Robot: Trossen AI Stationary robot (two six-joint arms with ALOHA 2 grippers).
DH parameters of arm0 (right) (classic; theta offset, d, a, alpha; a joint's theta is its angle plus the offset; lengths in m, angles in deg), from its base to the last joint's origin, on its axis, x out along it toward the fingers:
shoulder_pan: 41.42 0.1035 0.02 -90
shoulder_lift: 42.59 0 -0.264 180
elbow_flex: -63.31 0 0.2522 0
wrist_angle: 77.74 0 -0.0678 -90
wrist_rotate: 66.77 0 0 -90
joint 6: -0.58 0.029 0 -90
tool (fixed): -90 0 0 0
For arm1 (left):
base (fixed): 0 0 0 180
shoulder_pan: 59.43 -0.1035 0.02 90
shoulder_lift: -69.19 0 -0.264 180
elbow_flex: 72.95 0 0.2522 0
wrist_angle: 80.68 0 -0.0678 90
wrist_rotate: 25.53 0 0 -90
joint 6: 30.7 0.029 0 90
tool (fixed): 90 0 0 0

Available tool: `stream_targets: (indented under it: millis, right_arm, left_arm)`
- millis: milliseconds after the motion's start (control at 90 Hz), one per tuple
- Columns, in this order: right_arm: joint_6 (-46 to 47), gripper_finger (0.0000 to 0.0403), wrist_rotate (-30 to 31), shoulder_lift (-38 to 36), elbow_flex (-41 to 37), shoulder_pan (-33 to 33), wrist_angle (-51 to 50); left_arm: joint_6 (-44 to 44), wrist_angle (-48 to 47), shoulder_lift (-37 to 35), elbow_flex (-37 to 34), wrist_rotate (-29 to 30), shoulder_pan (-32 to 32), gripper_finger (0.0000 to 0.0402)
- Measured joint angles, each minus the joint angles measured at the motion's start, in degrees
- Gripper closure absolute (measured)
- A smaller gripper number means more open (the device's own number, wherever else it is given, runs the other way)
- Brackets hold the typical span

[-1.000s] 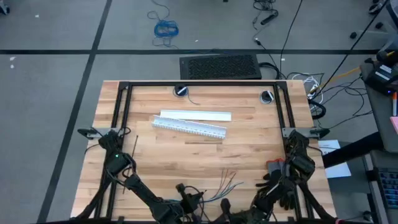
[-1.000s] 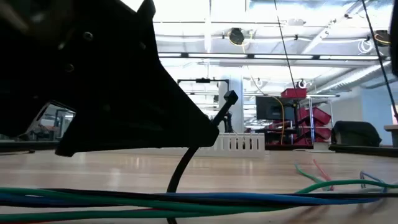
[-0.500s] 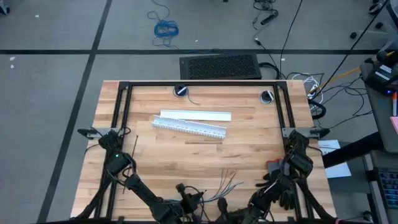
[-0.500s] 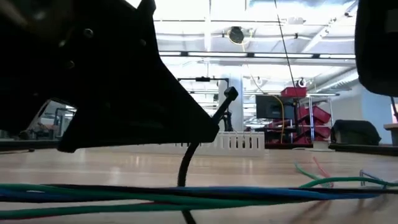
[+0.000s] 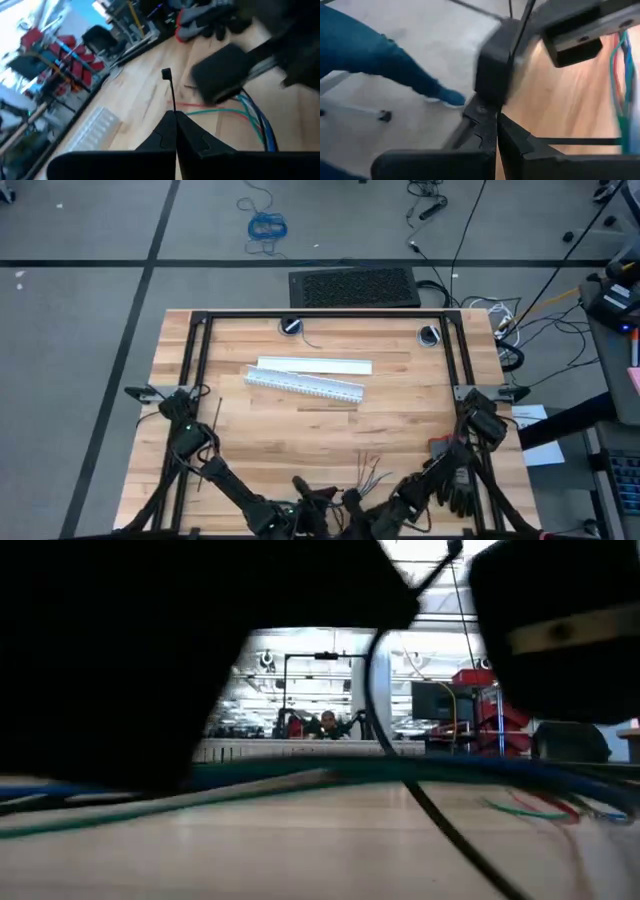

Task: Ziptie cables
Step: Wrap the cable wire using a zip tie

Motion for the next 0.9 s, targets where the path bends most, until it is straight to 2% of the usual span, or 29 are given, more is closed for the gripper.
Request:
stream_targets:
  millis: [89,200,333,478,689,900]
  right_arm:
    - [1.6,0.0403,-3.4,-0.9,0.0,-1.1,-3.1]
    - [2.3,0.0403,-4.0,-2.8,0.0,-1.6,-7.7]
    - [2.3,0.0403,-4.5,-4.6,0.0,-2.3,-8.4]
    - [4.6,0.0403,-8.1,-4.8,-0.4,-4.7,-8.7]
    - [10.0,0.0403,-14.1,-4.8,-4.4,-8.6,-1.6]
    - [12.3,0.0403,-19.6,-4.8,-5.2,-11.1,1.1]
  left_arm:
    - [2.7,-0.4,0.0,0.0,0.9,0.5,0.0402]
    - [5.1,-1.8,0.0,-0.2,2.1,1.4,0.0402]
    - [5.6,-2.7,0.0,-0.6,2.8,2.2,0.0402]
    - [8.9,-2.7,0.2,-0.7,3.5,3.7,0.0402]
    - [13.0,-2.3,0.2,-0.7,8.5,5.4,0.0402]
    - [17.2,-2.6,0.2,-0.7,8.9,5.6,0.0402]
